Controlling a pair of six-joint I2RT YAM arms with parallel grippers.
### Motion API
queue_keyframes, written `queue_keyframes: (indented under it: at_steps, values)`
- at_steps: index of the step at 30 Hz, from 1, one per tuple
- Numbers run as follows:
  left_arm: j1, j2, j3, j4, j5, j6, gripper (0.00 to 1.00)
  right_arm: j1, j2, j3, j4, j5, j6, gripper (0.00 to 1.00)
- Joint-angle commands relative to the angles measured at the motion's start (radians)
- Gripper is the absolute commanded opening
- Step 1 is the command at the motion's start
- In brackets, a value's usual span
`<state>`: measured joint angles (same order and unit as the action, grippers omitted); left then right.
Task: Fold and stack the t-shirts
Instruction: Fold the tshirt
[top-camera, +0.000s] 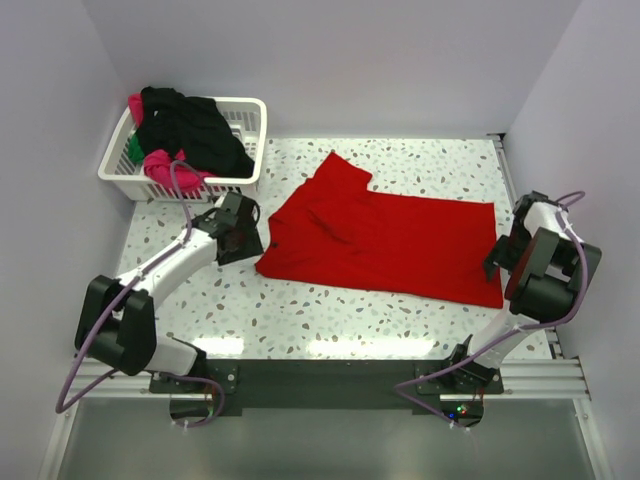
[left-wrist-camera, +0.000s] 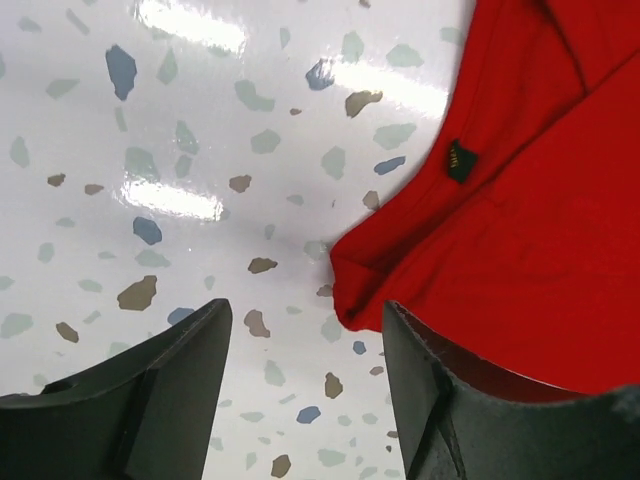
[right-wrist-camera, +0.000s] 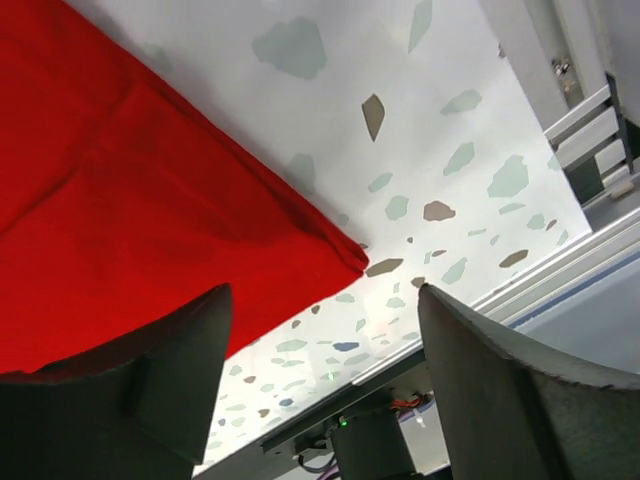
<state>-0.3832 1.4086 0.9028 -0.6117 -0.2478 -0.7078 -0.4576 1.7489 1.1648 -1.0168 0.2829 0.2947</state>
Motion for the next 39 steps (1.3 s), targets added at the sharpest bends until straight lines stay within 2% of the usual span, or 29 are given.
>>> queue_keyframes:
  at_steps: [1,5,8,12,16,19,22,26,31,39]
  values:
    - [0.003,-0.016,0.115,-0.019,-0.036,0.059,0.67,-0.001,-0.046,0.062,-0.026,0.022,0.009,0.79]
    - [-0.037,0.039,0.192,0.059,0.016,0.138,0.67,0.025,-0.071,0.094,-0.031,-0.016,0.0,0.79]
    - [-0.094,0.127,0.281,0.118,0.073,0.177,0.67,0.101,-0.106,0.108,-0.026,-0.04,-0.002,0.79]
    - [-0.146,0.272,0.389,0.214,0.209,0.202,0.67,0.305,-0.13,0.137,0.003,-0.082,0.024,0.77]
    - [-0.152,0.357,0.481,0.221,0.229,0.215,0.67,0.442,-0.115,0.157,0.104,-0.296,0.058,0.73]
    - [-0.14,0.38,0.45,0.274,0.277,0.215,0.67,0.528,-0.072,0.165,0.216,-0.448,0.075,0.73]
    - [-0.134,0.383,0.38,0.358,0.343,0.196,0.67,0.606,-0.006,0.183,0.322,-0.513,0.103,0.72]
    - [-0.131,0.372,0.291,0.403,0.343,0.194,0.67,0.669,0.082,0.203,0.528,-0.614,0.185,0.71]
    - [-0.12,0.365,0.182,0.507,0.444,0.199,0.65,0.734,0.233,0.317,0.601,-0.637,0.193,0.63]
    - [-0.118,0.386,0.162,0.503,0.441,0.189,0.63,0.775,0.356,0.401,0.641,-0.672,0.211,0.53]
